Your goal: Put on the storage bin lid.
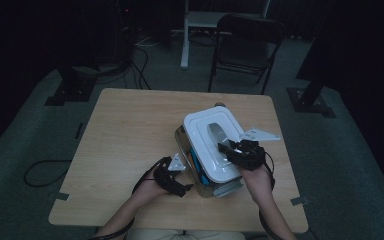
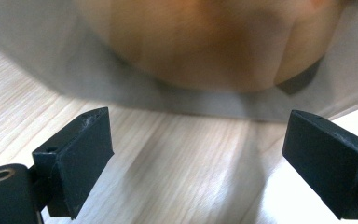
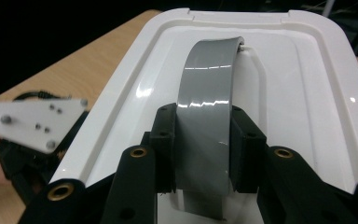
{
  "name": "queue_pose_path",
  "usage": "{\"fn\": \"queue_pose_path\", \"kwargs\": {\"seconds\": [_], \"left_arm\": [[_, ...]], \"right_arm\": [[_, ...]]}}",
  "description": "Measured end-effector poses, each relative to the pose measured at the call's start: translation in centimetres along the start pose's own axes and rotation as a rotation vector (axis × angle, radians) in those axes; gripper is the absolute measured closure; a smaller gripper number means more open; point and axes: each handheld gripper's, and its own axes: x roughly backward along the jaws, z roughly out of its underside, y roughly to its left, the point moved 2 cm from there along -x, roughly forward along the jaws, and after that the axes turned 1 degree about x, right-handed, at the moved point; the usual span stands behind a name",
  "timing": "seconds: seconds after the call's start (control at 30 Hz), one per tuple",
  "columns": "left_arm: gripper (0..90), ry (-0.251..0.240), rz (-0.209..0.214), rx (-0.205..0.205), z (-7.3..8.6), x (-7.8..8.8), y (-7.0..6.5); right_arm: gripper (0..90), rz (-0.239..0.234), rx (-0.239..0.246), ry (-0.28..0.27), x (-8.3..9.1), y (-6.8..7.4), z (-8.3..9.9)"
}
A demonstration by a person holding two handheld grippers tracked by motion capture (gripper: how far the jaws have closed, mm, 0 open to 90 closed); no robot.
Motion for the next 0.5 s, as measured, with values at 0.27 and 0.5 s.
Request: {"fn": "queue_pose_path", "kwargs": {"seconds": [0.27, 0.5], "left_arm": [[9.1, -0.022, -0.029, 0.027, 0.5, 1.1, 0.7], [9.1, -0.019, -0.035, 0.034, 0.8, 1.4, 1.0]], "right_arm": [[67.5, -0.023, 0.022, 0.061, -1.7, 1.2, 0.6], [67.4, -0.030, 0.022, 0.088, -1.8, 1.8, 0.9]]}}
